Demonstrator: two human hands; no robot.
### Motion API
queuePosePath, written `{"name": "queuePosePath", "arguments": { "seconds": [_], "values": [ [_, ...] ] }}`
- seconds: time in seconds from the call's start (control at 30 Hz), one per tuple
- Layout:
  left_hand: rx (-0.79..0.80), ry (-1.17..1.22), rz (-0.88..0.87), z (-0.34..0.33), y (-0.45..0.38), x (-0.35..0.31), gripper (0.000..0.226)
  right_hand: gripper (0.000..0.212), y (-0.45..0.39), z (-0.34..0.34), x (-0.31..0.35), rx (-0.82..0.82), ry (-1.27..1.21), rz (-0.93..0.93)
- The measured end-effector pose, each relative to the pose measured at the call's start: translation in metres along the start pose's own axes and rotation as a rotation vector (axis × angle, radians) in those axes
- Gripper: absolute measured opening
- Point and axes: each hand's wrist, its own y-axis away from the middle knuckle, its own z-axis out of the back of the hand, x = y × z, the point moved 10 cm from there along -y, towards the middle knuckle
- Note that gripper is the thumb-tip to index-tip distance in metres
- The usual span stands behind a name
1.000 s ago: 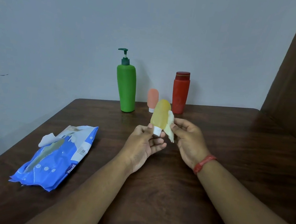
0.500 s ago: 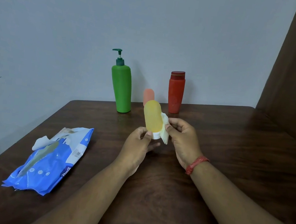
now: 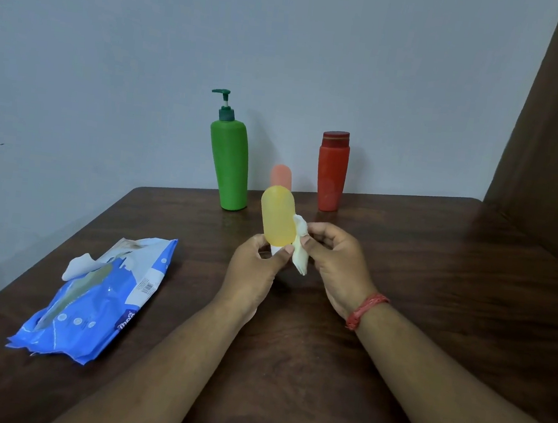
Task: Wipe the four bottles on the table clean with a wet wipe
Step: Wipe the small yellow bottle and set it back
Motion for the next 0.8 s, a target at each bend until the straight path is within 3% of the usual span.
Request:
{"name": "queuePosePath", "arguments": {
  "seconds": [0.2, 0.47, 0.57, 0.8],
  "values": [
    [-0.050, -0.161, -0.070, 0.005, -0.003, -0.009, 0.036, 0.019, -0.003, 0.007, 0.000, -0.033, -0.021, 0.007],
    [-0.100, -0.464, -0.127, 0.002, -0.021, -0.007, 0.040, 0.023, -0.017, 0.078, 0.006, -0.333, -0.130, 0.006],
    [-0.061, -0.573, -0.104, -0.012, -0.027, -0.004, 0.028, 0.026, -0.019, 0.106, 0.009, -0.419, -0.174, 0.013],
    [-0.032, -0.762, -0.178, -0.059, -0.047, -0.010, 0.040, 0.031, -0.012, 0.163, 0.023, -0.627, -0.203, 0.066]
  ]
}}
